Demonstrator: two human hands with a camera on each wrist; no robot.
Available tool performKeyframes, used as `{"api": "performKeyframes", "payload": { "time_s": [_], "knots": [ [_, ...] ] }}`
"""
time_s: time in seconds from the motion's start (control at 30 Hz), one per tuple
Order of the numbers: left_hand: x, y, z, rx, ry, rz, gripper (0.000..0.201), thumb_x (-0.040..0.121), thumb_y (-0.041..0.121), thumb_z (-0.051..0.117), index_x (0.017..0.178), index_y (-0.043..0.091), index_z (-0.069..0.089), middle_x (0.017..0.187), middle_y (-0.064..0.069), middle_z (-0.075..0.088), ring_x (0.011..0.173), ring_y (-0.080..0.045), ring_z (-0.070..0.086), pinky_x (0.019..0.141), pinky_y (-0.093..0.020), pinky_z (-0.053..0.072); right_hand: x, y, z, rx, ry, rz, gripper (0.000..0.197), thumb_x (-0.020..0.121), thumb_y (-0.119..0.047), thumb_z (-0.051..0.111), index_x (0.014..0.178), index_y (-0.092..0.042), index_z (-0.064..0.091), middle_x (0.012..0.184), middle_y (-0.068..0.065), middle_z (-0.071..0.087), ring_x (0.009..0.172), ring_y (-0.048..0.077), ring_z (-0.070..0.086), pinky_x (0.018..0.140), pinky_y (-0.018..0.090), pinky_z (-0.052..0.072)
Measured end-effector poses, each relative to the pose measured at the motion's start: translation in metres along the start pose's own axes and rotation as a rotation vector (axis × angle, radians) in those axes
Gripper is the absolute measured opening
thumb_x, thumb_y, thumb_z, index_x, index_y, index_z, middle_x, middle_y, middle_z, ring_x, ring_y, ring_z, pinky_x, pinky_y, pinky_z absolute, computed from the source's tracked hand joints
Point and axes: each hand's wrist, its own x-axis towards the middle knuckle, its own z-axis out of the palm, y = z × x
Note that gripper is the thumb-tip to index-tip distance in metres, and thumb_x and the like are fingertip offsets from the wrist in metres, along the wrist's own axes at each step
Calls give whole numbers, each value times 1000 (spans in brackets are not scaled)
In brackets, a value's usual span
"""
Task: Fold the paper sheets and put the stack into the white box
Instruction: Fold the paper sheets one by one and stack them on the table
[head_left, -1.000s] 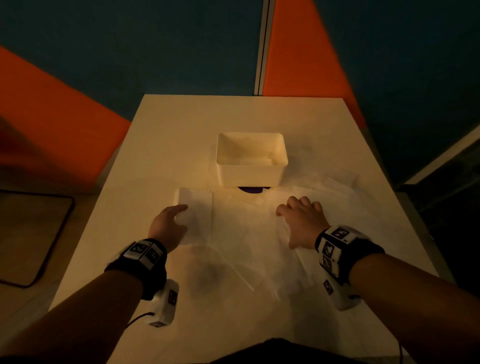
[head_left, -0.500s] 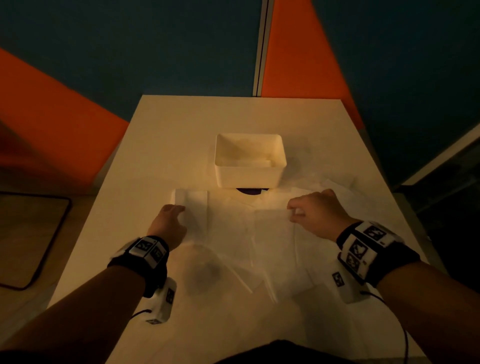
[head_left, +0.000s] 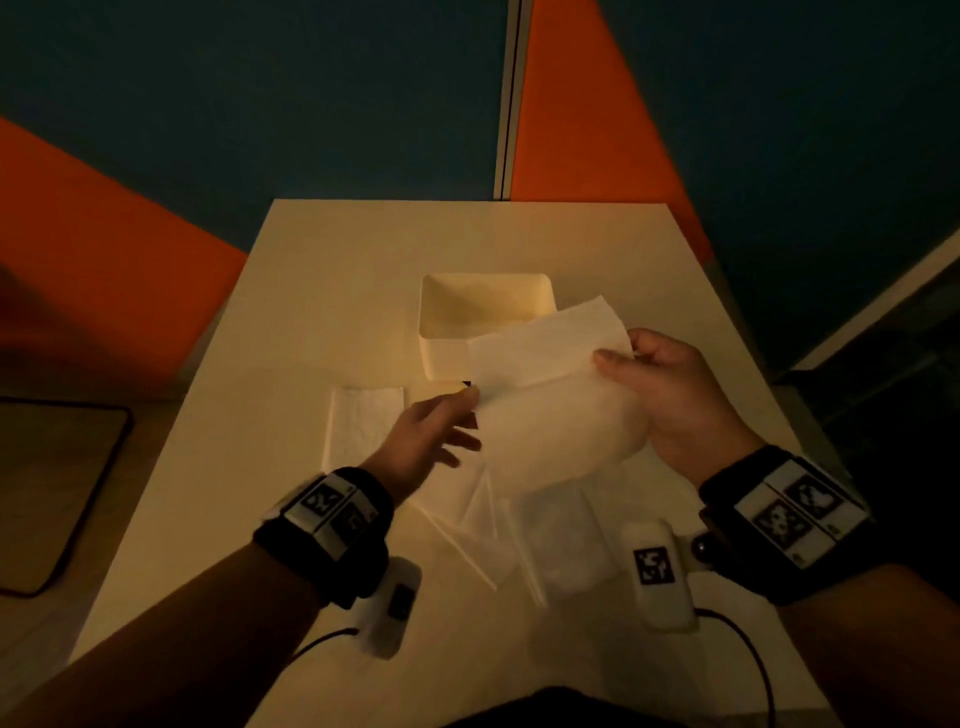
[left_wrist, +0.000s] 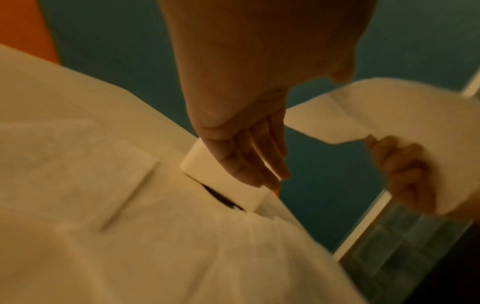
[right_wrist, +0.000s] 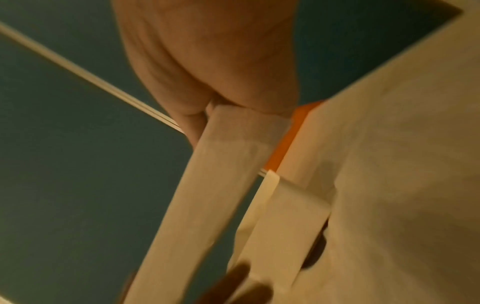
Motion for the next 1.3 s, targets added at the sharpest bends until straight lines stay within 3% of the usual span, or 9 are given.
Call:
{"api": "performKeyframes", "payload": {
  "time_s": [0.17,0.3,0.57,0.67,0.83,0.93,1.03,1.17,1.3],
  "knots": [
    [0,16,20,-369,-58,-14,38,85,33,60,118,15,61,112,-10,67,103,-29,64,90,-45,51,-5,7,14,140,30,75,12,88,-7,61,97,-11,68,95,10,70,87,25,65,74,36,53],
    [2,20,18,-368,63,77,18,89,7,56,103,14,64,89,-5,70,80,-20,65,70,-33,56,-8,12,11,171,-86,96,23,89,-1,56,109,-8,65,99,10,71,86,21,67,73,34,54],
    [-2,26,1,-357,-30,74,24,91,7,50,107,16,66,107,-7,69,97,-23,65,90,-38,52,-3,7,-8,162,-212,44,27,85,4,56,100,-15,68,96,1,73,88,14,69,77,30,57],
    [-5,32,-11,-366,-133,60,19,79,18,56,92,12,69,94,-5,70,83,-20,66,77,-29,56,-2,-2,-11,34,-222,-15,20,83,8,57,82,-10,66,75,-7,70,70,7,66,60,21,55],
    [-8,41,-16,-210,-300,47,28,70,32,58,82,12,75,112,-7,68,98,-25,63,89,-34,52,0,-15,-10,-212,-336,-43,24,84,11,51,68,-5,59,73,2,60,60,9,59,45,19,46],
    [-8,45,-9,-125,-391,17,32,65,34,67,88,14,76,110,-8,70,101,-22,65,86,-30,54,2,-21,0,-338,-438,-81,27,82,11,56,64,-8,61,75,0,62,62,2,60,50,14,47],
    [-7,41,-2,-126,-440,21,22,77,14,64,96,11,74,107,-8,71,100,-19,66,82,-23,52,3,-21,11,-455,-529,-116,35,81,13,57,61,-14,64,75,1,66,69,5,62,60,13,49],
    [-2,30,0,-91,-313,38,28,85,-6,56,92,13,75,111,-5,69,99,-19,65,87,-29,54,7,-14,13,-321,-515,-80,20,86,5,58,87,-13,66,86,2,67,74,6,63,65,17,50],
    [4,13,-19,-124,19,12,31,85,-8,56,92,17,72,107,3,68,97,-19,63,81,-28,56,27,20,-13,-442,-141,-37,22,84,-1,63,93,-21,61,88,0,63,79,12,58,65,22,43]
  ]
}}
